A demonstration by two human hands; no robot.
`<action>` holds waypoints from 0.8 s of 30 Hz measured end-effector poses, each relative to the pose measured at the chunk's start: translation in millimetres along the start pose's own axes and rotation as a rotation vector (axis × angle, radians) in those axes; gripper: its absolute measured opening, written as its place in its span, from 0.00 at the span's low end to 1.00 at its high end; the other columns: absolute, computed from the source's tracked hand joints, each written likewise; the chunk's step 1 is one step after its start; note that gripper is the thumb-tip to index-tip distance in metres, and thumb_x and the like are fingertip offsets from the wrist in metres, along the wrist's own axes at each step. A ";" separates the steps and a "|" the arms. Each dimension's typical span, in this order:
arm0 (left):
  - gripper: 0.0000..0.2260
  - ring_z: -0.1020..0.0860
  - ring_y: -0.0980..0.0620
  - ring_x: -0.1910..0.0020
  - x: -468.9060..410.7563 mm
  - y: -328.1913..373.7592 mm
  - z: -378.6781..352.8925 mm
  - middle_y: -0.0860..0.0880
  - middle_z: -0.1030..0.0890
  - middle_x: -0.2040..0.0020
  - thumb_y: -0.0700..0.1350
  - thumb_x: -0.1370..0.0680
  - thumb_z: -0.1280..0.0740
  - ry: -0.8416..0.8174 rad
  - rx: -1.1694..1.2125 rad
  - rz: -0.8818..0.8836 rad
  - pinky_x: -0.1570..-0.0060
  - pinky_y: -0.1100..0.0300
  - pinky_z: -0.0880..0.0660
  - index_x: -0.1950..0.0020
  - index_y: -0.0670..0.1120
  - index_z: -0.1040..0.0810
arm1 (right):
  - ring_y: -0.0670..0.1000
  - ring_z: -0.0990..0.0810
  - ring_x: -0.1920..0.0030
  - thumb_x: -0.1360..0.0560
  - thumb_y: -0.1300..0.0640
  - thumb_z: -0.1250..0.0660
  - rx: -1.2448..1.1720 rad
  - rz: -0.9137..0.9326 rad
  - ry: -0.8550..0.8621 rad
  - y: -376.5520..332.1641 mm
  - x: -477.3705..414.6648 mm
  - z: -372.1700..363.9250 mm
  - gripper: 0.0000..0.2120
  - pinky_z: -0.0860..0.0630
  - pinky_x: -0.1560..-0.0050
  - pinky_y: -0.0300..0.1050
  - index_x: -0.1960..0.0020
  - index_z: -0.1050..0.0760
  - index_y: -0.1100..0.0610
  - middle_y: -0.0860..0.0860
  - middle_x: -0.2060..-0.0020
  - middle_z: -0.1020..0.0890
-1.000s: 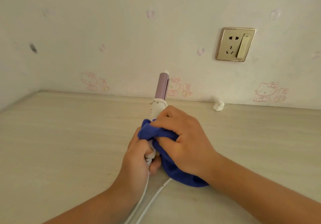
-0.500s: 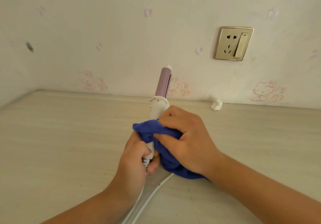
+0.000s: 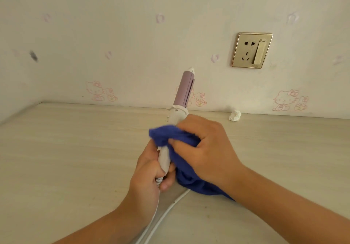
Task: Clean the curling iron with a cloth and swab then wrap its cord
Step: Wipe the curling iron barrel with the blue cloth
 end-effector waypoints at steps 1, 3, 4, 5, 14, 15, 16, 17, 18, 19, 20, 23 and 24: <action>0.17 0.39 0.53 0.75 -0.9 -1.4 1.0 0.45 0.35 0.69 0.37 0.38 0.44 -0.001 -0.009 0.015 0.76 0.61 0.41 0.52 0.39 0.28 | 0.49 0.25 0.65 0.27 0.64 0.27 0.028 -0.034 0.051 2.5 -0.9 2.1 0.08 0.28 0.63 0.46 0.61 0.24 0.56 0.48 0.67 0.23; 0.18 0.39 0.52 0.75 -1.5 -3.8 3.2 0.44 0.34 0.69 0.37 0.39 0.46 0.024 0.009 0.035 0.76 0.61 0.42 0.52 0.38 0.27 | 0.48 0.27 0.66 0.27 0.63 0.28 0.046 -0.056 0.052 3.3 1.5 -2.5 0.13 0.29 0.64 0.45 0.65 0.28 0.51 0.46 0.68 0.26; 0.17 0.39 0.53 0.76 -1.1 -4.4 4.5 0.45 0.34 0.70 0.37 0.39 0.45 0.055 0.043 0.043 0.77 0.61 0.41 0.55 0.39 0.25 | 0.47 0.27 0.67 0.27 0.63 0.28 0.028 -0.033 -0.008 0.5 4.8 -8.6 0.15 0.30 0.65 0.45 0.66 0.30 0.50 0.46 0.69 0.27; 0.15 0.37 0.53 0.76 -0.6 -5.6 6.8 0.45 0.33 0.71 0.37 0.39 0.45 0.100 0.082 0.061 0.77 0.62 0.40 0.58 0.41 0.23 | 0.47 0.27 0.67 0.28 0.62 0.28 0.012 0.006 -0.089 -3.5 8.9 -15.2 0.14 0.29 0.65 0.47 0.66 0.30 0.50 0.46 0.68 0.27; 0.21 0.39 0.53 0.75 0.3 -1.5 3.3 0.42 0.35 0.66 0.38 0.36 0.44 0.020 0.015 0.008 0.75 0.60 0.43 0.46 0.39 0.23 | 0.47 0.26 0.66 0.27 0.63 0.28 0.044 -0.055 0.043 1.4 -1.1 0.7 0.10 0.28 0.64 0.47 0.62 0.25 0.53 0.46 0.68 0.25; 0.20 0.39 0.53 0.75 0.2 -1.7 2.3 0.41 0.35 0.66 0.39 0.35 0.43 0.009 0.017 0.011 0.76 0.61 0.41 0.46 0.38 0.25 | 0.46 0.29 0.67 0.26 0.64 0.28 0.044 -0.062 0.089 2.4 -1.5 2.9 0.13 0.30 0.65 0.44 0.64 0.28 0.52 0.45 0.69 0.27; 0.17 0.38 0.53 0.75 0.0 -1.5 2.2 0.41 0.35 0.66 0.42 0.35 0.41 0.015 0.034 0.003 0.76 0.62 0.40 0.49 0.37 0.26 | 0.45 0.31 0.68 0.27 0.64 0.27 0.030 -0.051 0.092 0.8 0.3 1.6 0.17 0.32 0.65 0.42 0.66 0.31 0.50 0.44 0.70 0.30; 0.15 0.36 0.53 0.76 -0.3 -1.4 2.5 0.41 0.35 0.68 0.44 0.35 0.38 0.035 0.066 -0.007 0.77 0.62 0.38 0.53 0.36 0.25 | 0.45 0.31 0.68 0.28 0.65 0.27 -0.004 -0.023 0.037 -2.5 5.0 -4.0 0.19 0.33 0.66 0.42 0.67 0.34 0.49 0.44 0.70 0.31; 0.14 0.31 0.52 0.76 -0.4 -2.5 4.0 0.40 0.32 0.70 0.46 0.33 0.36 0.073 0.108 -0.004 0.77 0.63 0.34 0.57 0.36 0.23 | 0.46 0.30 0.68 0.29 0.65 0.28 -0.036 0.021 -0.059 -6.6 12.0 -13.0 0.19 0.32 0.67 0.43 0.67 0.34 0.49 0.44 0.69 0.31; 0.13 0.23 0.50 0.73 -0.5 -4.2 6.3 0.42 0.25 0.70 0.48 0.31 0.35 0.115 0.153 0.014 0.75 0.63 0.27 0.59 0.39 0.18 | 0.46 0.30 0.68 0.29 0.64 0.28 -0.046 0.071 -0.164 -11.9 19.4 -22.4 0.18 0.33 0.67 0.44 0.67 0.34 0.50 0.44 0.69 0.31; 0.14 0.18 0.50 0.68 -0.9 -6.3 8.4 0.43 0.19 0.67 0.50 0.28 0.37 0.148 0.181 0.030 0.71 0.62 0.22 0.59 0.43 0.14 | 0.46 0.31 0.68 0.30 0.63 0.28 -0.027 0.109 -0.254 -16.2 25.3 -29.9 0.17 0.34 0.66 0.42 0.67 0.34 0.48 0.44 0.69 0.31; 0.16 0.16 0.51 0.65 -1.0 -8.5 12.1 0.47 0.15 0.64 0.56 0.27 0.37 0.189 0.134 0.060 0.69 0.61 0.21 0.57 0.50 0.12 | 0.46 0.31 0.68 0.31 0.61 0.28 0.040 0.131 -0.319 -14.8 23.3 -31.0 0.19 0.37 0.66 0.38 0.65 0.35 0.43 0.42 0.70 0.32; 0.15 0.17 0.51 0.66 -1.1 -7.7 11.4 0.47 0.16 0.64 0.57 0.28 0.35 0.194 0.111 0.066 0.71 0.61 0.22 0.57 0.50 0.12 | 0.46 0.31 0.68 0.31 0.62 0.28 0.051 0.126 -0.263 -13.7 19.4 -27.5 0.19 0.36 0.66 0.39 0.65 0.36 0.43 0.42 0.70 0.32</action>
Point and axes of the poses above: each hand's wrist, its own x-axis away from the middle knuckle, its own z-axis out of the back of the hand, y = z × x, the point moved 5 cm from there along -x, towards the middle knuckle
